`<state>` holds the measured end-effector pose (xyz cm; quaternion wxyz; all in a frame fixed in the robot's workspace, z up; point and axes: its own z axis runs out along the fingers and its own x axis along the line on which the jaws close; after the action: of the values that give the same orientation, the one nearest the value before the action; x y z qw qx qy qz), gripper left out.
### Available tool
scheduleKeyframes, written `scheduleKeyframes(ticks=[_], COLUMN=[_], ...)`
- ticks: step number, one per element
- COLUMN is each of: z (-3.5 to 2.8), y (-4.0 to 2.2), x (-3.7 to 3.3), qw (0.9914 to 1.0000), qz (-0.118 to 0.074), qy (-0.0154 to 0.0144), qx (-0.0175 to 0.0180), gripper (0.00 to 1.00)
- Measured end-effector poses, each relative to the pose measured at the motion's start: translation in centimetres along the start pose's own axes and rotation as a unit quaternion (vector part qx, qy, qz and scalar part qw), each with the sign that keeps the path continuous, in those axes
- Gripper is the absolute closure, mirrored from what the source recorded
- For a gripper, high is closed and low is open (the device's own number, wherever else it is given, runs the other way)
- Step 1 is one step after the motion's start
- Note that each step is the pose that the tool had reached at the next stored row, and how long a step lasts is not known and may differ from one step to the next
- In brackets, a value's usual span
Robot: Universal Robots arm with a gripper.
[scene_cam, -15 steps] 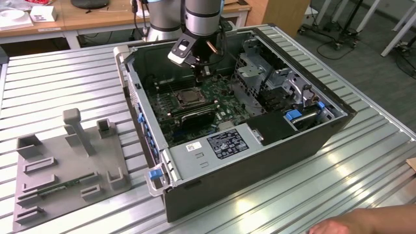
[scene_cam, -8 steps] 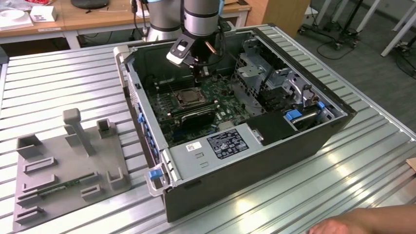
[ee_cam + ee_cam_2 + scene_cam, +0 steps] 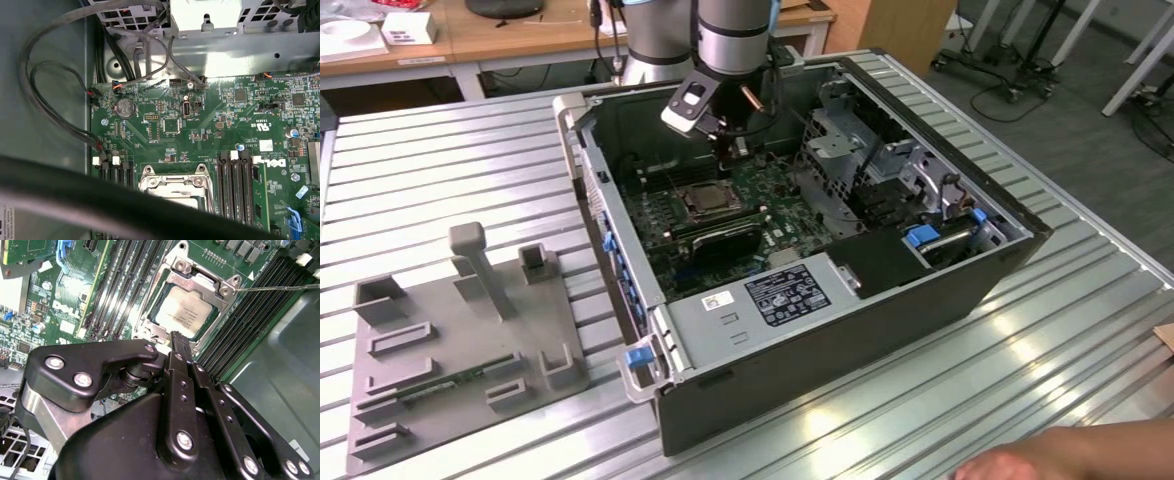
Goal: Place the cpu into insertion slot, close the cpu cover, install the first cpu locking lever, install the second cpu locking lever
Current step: 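Close the cpu cover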
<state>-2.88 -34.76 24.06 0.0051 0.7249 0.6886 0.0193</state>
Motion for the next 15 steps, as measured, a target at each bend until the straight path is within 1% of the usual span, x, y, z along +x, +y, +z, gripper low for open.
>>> scheduleKeyframes(ticks=[8, 10, 12, 15], z=[0.02, 0.05, 0.08, 0.12], y=[0.00, -0.01, -0.01, -0.01], x=[0.00, 0.00, 0.00, 0.00], qw=[1.00000, 0.99987, 0.99942, 0.99810], qz=[-0.002, -0.016, -0.034, -0.062], qy=[0.0002, 0.0007, 0.0013, 0.0022], qx=[0.0001, 0.0004, 0.0008, 0.0014], gripper=[0.90, 0.90, 0.90, 0.90])
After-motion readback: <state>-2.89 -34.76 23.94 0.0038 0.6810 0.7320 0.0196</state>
